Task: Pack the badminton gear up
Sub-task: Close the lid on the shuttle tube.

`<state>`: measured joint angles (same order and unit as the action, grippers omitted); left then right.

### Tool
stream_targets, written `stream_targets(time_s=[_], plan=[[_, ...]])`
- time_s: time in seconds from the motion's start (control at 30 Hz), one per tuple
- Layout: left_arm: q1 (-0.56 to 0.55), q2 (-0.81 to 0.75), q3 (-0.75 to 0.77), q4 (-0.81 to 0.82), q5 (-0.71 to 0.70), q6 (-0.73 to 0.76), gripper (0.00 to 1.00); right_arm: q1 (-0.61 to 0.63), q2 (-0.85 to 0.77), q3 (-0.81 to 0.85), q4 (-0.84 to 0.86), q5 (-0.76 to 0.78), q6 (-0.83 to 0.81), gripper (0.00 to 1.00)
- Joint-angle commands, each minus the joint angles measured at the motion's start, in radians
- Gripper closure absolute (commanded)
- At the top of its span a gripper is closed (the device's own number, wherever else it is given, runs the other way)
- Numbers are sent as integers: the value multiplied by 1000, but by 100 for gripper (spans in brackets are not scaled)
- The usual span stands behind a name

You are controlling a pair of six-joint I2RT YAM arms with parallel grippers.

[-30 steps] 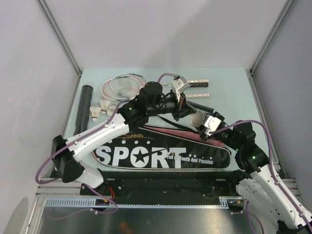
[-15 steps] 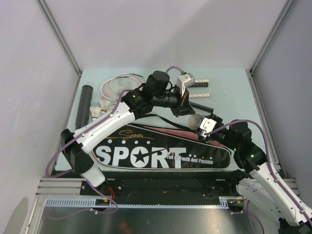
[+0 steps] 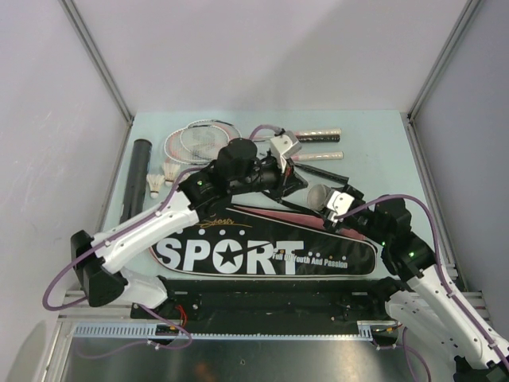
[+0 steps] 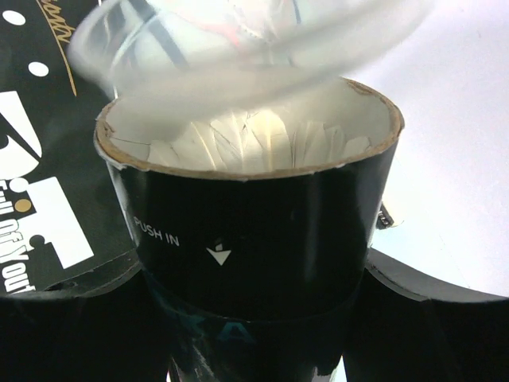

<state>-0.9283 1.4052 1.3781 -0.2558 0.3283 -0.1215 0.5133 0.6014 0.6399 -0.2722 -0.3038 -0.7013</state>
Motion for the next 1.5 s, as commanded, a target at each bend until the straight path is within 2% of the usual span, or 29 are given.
stream_targets(time_s=[0.0,0.3,0.63,1.03,1.23,1.47], plan=[[-1,-60,-11,136,-101,14,100,-1,-12,49,56,-35,60,86],[9,34,62,112,138,-32,100,-1,-20,49,53,-44,49,86],[16,57,82,0,187,40,100,-1,-34,47,45,-84,39,87],[16,110,110,-46,109,100,100,-16,-61,18,82,-130,23,86],[9,81,98,-48,-20,118,100,-22,-60,17,93,-123,32,86],[-3,110,117,-80,5,109,100,-22,-74,17,136,-166,49,87]])
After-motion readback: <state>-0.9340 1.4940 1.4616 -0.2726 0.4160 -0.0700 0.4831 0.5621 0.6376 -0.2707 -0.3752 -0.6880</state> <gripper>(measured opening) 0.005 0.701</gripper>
